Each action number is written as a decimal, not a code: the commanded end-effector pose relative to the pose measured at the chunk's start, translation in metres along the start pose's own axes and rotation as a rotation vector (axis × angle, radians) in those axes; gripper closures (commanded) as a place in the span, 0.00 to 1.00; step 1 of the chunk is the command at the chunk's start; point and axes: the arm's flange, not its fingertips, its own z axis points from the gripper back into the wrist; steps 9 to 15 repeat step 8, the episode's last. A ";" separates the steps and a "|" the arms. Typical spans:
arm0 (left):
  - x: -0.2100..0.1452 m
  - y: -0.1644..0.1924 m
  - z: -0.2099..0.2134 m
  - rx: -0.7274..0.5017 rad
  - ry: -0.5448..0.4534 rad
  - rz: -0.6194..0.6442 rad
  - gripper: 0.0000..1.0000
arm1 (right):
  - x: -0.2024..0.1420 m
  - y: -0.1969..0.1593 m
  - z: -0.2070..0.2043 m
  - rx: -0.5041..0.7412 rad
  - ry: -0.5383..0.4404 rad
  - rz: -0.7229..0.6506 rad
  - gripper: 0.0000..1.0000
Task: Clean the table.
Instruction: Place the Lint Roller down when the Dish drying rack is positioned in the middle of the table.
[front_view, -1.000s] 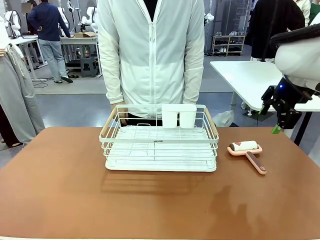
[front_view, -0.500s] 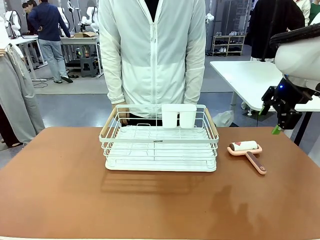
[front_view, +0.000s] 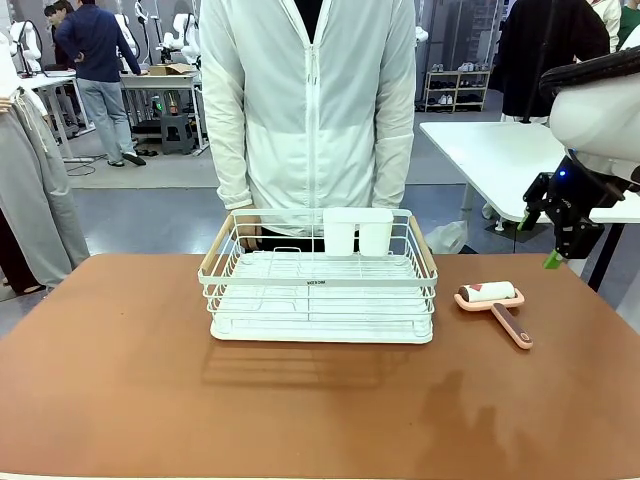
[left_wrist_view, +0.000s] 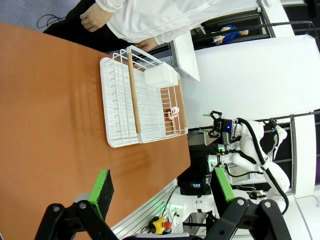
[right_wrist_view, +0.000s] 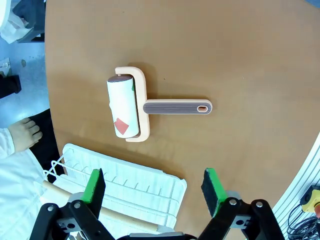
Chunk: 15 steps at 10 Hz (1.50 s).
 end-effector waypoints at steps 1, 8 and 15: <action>-0.001 -0.001 0.003 -0.022 -0.005 -0.012 0.00 | -0.001 0.000 -0.002 0.011 0.000 0.001 0.00; -0.001 -0.001 0.003 -0.022 -0.005 -0.012 0.00 | -0.001 0.000 -0.002 0.011 0.000 0.001 0.00; -0.001 -0.001 0.003 -0.022 -0.005 -0.012 0.00 | -0.001 0.000 -0.002 0.011 0.000 0.001 0.00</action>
